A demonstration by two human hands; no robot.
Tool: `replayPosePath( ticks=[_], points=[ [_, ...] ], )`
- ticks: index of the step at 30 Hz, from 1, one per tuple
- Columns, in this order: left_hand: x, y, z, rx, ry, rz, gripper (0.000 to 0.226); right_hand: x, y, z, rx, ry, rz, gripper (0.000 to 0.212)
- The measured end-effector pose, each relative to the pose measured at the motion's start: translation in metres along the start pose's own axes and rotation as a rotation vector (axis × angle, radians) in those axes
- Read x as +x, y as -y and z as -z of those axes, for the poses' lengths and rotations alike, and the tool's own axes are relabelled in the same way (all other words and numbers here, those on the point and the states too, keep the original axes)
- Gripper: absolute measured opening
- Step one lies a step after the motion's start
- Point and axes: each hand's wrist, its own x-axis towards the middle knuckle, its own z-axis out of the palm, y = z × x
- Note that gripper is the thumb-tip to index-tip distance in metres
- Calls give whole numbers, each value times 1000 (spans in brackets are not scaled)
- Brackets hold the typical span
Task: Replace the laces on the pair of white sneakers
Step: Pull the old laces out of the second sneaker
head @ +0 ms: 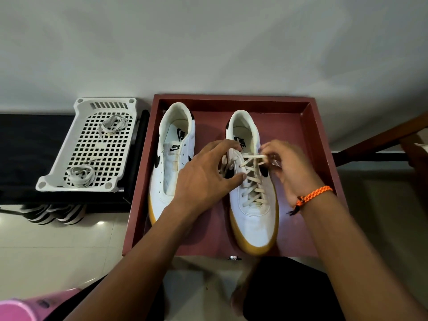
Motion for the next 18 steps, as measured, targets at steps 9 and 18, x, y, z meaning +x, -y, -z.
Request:
replayPosePath(
  ticks=[9,18],
  points=[
    [1,5,2,-48,24,-5,61,-4,-1,1,-671,-213,615,11],
    [1,5,2,-62,28,4,62,-12,-11,-10,-990,-34,621,8]
  ],
)
